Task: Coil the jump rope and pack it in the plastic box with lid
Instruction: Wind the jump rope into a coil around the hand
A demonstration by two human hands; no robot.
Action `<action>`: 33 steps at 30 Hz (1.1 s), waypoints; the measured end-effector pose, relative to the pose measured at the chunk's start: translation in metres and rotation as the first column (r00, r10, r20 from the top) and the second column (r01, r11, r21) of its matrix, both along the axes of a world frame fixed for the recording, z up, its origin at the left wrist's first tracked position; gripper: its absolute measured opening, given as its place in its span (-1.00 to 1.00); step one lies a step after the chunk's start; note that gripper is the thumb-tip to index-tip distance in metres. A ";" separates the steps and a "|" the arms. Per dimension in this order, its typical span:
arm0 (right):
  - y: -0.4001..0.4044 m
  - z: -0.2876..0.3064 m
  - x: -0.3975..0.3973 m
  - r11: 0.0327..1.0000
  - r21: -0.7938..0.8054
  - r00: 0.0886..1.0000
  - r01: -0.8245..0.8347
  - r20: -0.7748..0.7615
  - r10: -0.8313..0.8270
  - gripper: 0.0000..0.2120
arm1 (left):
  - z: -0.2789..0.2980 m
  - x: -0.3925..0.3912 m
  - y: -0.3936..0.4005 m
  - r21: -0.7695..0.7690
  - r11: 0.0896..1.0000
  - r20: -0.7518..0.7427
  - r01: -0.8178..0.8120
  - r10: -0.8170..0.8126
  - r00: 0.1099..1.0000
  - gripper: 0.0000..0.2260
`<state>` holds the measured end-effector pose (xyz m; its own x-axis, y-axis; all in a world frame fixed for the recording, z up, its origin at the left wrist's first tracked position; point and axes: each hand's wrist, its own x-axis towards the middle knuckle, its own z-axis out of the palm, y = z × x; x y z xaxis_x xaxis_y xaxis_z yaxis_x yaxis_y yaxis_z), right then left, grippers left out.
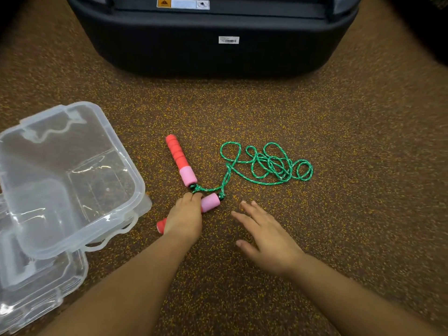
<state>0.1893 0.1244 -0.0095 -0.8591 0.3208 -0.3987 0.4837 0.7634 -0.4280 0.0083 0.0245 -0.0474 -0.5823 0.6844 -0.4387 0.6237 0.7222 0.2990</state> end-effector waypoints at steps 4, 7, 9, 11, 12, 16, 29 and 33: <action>0.005 0.003 0.001 1.000 -0.001 1.000 0.027 -0.014 -0.027 -0.40 | 0.003 -0.002 -0.003 0.026 1.000 0.064 -0.015 0.014 0.998 -0.57; 0.008 0.009 0.000 0.998 0.011 0.998 0.056 -0.038 -0.055 -0.39 | 0.017 -0.008 -0.006 0.065 0.998 0.106 -0.004 -0.003 0.994 -0.57; 0.010 0.015 -0.002 0.997 0.013 0.995 0.079 -0.065 -0.078 -0.38 | 0.028 -0.014 -0.009 0.094 0.995 0.137 0.024 -0.036 0.990 -0.57; 0.011 0.021 -0.006 0.995 0.011 0.990 0.102 -0.101 -0.100 -0.36 | 0.041 -0.017 -0.013 0.133 0.989 0.171 0.056 -0.079 0.982 -0.58; 0.012 0.024 -0.008 0.994 0.010 0.986 0.111 -0.126 -0.109 -0.35 | 0.048 -0.018 -0.016 0.162 0.984 0.181 0.077 -0.107 0.978 -0.58; 0.017 0.035 -0.019 0.992 0.008 0.972 0.122 -0.202 -0.118 -0.30 | 0.078 -0.016 -0.023 0.296 0.932 0.121 0.209 -0.253 0.960 -0.60; 0.041 0.082 0.004 0.923 -0.268 0.867 0.276 -0.345 -0.360 -0.92 | 0.119 -0.008 -0.026 0.525 0.846 0.100 0.086 -0.162 0.982 -0.63; 0.056 0.117 0.022 0.847 -0.396 0.736 0.355 -0.440 -0.514 -0.87 | 0.118 -0.003 -0.023 0.508 0.860 0.246 -0.055 -0.084 0.966 -0.65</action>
